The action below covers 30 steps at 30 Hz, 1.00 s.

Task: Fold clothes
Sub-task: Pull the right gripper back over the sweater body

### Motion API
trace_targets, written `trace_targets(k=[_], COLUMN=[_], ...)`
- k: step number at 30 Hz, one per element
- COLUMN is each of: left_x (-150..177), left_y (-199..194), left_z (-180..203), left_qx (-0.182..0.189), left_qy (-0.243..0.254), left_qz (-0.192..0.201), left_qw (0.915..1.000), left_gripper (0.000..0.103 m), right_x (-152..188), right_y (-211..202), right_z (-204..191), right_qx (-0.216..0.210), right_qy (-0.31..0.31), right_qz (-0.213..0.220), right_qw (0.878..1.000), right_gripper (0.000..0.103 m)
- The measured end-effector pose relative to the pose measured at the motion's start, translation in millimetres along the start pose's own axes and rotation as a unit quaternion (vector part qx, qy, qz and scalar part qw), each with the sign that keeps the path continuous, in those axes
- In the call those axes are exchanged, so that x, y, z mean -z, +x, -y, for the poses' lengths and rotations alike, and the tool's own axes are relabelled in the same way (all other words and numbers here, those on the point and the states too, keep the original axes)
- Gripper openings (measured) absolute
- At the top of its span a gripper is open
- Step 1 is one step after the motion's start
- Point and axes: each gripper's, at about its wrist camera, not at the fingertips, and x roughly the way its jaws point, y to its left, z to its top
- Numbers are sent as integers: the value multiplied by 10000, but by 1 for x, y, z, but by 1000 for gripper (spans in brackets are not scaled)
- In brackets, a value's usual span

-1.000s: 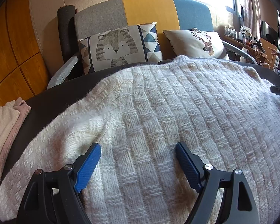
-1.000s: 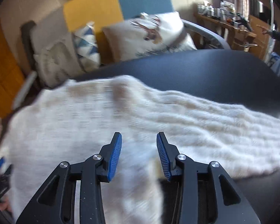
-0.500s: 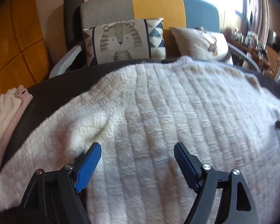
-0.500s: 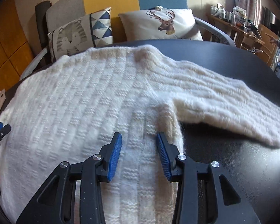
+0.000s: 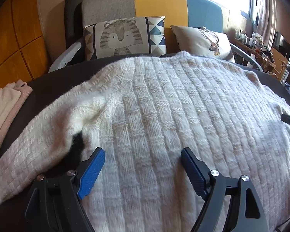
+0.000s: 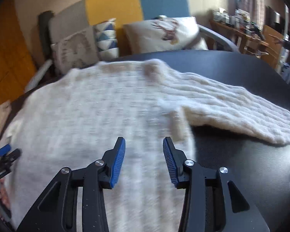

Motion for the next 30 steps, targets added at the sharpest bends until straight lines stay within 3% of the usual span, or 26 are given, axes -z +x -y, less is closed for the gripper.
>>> trace_targets(k=[3,9,15,30], left_x=[8,23,31,75], left_y=[-9,-17,-19,-51], left_z=[9,22,9,-8], left_qx=[49,-170,48,204], left_qy=[152,731,539,478], left_qz=[48,160,73,300], left_qw=[9999,9971,9985,9982], left_gripper=[82,82,82,83], right_x=[16,40,53,51], right_y=[-8,-2,-4,0], right_z=[-31,-45,-37,-36], right_qx=[-129,-105,-127,9], right_qy=[-525,-816,-755,-786], right_qz=[-131,-369,-45,-8], right_qw=[9985,9959,9971,9969], right_gripper=[50,50,54,59])
